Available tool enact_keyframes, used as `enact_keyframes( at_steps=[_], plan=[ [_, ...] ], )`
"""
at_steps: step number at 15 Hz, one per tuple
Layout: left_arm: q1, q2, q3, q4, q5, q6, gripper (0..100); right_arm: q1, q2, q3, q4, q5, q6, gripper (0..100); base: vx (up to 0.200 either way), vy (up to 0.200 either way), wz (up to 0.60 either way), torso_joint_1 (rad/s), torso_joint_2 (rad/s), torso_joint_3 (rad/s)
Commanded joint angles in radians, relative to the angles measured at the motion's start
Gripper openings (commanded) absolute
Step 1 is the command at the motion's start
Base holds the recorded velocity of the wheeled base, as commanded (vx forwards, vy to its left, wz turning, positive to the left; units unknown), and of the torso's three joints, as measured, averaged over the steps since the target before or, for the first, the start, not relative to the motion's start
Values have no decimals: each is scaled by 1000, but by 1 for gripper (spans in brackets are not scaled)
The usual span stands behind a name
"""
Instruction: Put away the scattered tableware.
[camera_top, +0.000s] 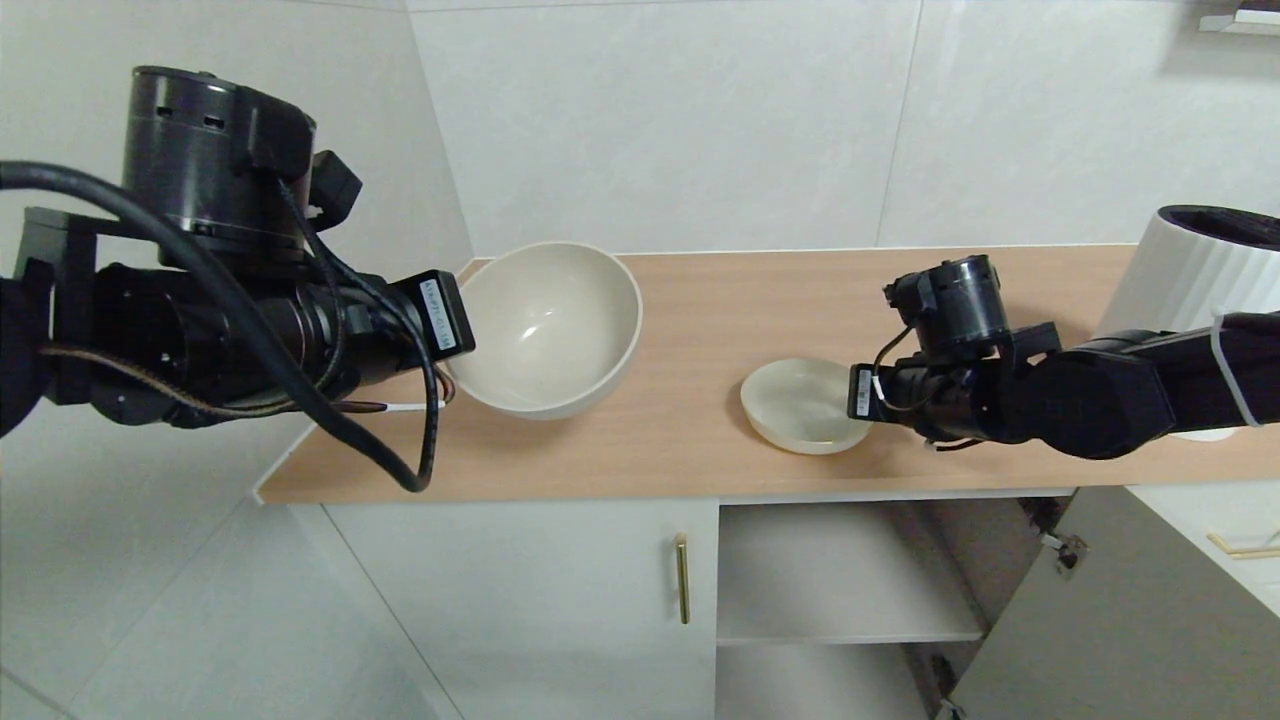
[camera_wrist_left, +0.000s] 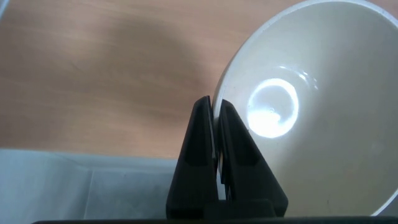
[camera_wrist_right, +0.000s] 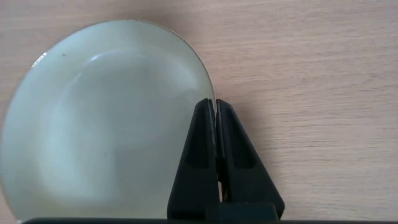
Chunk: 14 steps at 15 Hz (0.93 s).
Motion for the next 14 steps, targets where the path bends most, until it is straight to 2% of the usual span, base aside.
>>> enact_keyframes(
  at_steps=[1,4,8,11,14],
  plan=[
    [-2,0,5,0,-1,0,0,0,-33,0,9,6,7,0,0,0,0,0,0,0],
    [-4,-3,31,0,-1,0,0,0,-142,0,96,62,50,0,0,0,0,0,0,0],
    [-54,-17,144,-41,1,-6,0,0,-356,33,299,256,109,0,0,0,0,0,0,0],
    [-74,-21,314,-127,4,-9,0,4,-452,193,326,275,106,0,0,0,0,0,0,0],
    [-109,-55,494,-273,7,-7,0,34,-527,294,326,273,113,0,0,0,0,0,0,0]
  ],
)
